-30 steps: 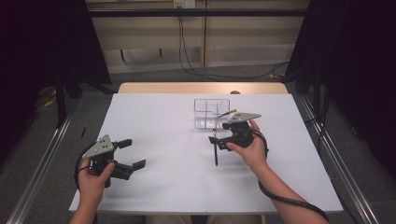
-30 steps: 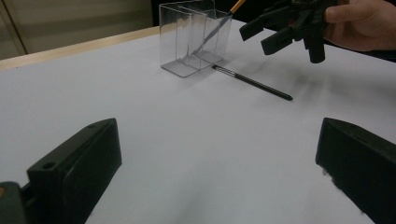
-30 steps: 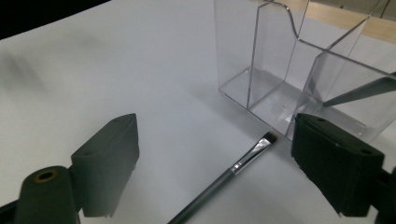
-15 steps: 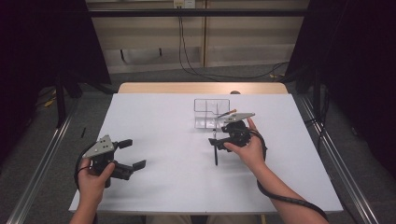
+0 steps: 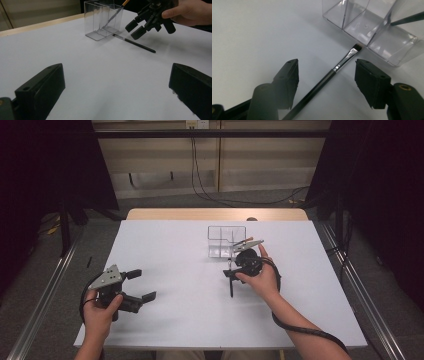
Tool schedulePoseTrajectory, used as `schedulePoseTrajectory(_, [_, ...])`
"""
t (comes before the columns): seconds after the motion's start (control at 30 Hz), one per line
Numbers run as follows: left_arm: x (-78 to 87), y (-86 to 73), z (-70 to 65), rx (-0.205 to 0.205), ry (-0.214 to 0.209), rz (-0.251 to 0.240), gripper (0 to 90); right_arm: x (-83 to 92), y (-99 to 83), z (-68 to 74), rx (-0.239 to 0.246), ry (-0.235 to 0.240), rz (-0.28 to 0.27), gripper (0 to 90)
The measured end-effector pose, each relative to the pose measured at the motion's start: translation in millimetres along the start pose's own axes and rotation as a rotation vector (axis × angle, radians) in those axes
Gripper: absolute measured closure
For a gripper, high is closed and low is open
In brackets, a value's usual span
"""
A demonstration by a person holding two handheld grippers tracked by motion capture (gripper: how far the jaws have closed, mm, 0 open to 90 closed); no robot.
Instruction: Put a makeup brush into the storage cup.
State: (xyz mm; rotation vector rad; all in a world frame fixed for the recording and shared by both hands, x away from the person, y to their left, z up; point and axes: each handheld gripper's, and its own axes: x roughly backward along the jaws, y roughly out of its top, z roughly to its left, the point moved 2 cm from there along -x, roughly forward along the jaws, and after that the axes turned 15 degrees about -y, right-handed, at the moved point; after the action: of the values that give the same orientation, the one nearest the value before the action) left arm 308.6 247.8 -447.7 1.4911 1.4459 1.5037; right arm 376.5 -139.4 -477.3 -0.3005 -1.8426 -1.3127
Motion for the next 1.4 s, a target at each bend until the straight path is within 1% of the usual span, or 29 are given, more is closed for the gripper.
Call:
schedulePoseTrajectory(0.13, [0.3, -0.3, 0.3, -0.001, 0.005, 0.003, 0.4, -3.5, 0.1, 3.0, 0.014, -0.006, 0.011, 39.8])
schedulePoseTrajectory(0.33, [-0.4, -0.7, 0.6, 0.001, 0.004, 0.001, 0.5, -9.9, -0.2, 6.5, 0.055, -0.018, 0.051, 47.2])
schedulePoseTrajectory(0.4, [-0.8, -0.9, 0.5, 0.005, 0.004, -0.003, 0.5, -11.8, -0.5, 7.5, 0.083, -0.025, 0.055, 49.4])
schedulePoseTrajectory(0.43, [-0.7, -1.1, 0.7, 0.003, 0.004, 0.002, 0.5, -12.5, -0.8, 8.5, 0.09, -0.026, 0.066, 51.6])
schedulePoseTrajectory(0.47, [-0.6, -1.3, 0.9, 0.002, 0.005, 0.005, 0.5, -13.1, -1.2, 9.2, 0.093, -0.026, 0.077, 52.1])
schedulePoseTrajectory(0.5, [-0.8, -1.6, 1.0, 0.003, -0.001, 0.003, 0.5, -13.3, -1.0, 9.4, 0.091, -0.029, 0.074, 52.6])
schedulePoseTrajectory(0.57, [-1.0, -1.8, 0.9, 0.006, 0.004, 0.005, 0.5, -13.6, 0.1, 9.7, 0.093, -0.031, 0.08, 53.9])
schedulePoseTrajectory(0.73, [-1.5, -1.8, 1.2, 0.003, -0.002, 0.005, 0.5, -12.7, 1.5, 8.9, 0.101, -0.026, 0.096, 68.3])
schedulePoseTrajectory(0.8, [-1.4, -1.9, 1.1, 0.003, 0.004, 0.009, 0.5, -12.0, 2.7, 8.2, 0.096, -0.025, 0.113, 71.4])
schedulePoseTrajectory(0.9, [-1.4, -1.8, 1.0, 0.002, 0.001, 0.007, 0.5, -10.1, 3.7, 6.7, 0.105, -0.028, 0.145, 77.3])
schedulePoseTrajectory(1.07, [-1.8, -1.4, 1.3, -0.002, -0.003, 0.009, 0.6, -6.1, 1.3, 0.5, 0.101, -0.004, 0.189, 84.1])
schedulePoseTrajectory(1.2, [-2.2, -0.9, 1.0, -0.002, -0.003, 0.007, 0.6, -1.2, -2.2, -2.6, 0.099, 0.012, 0.224, 84.4])
schedulePoseTrajectory(1.3, [-2.6, -0.6, 0.6, 0.0, 0.0, 0.007, 0.6, 2.4, -3.9, -4.5, 0.112, 0.017, 0.252, 84.4])
schedulePoseTrajectory(1.4, [-2.8, -0.2, 0.6, -0.002, -0.003, 0.007, 0.6, 5.1, -5.4, -6.2, 0.127, 0.012, 0.274, 84.3])
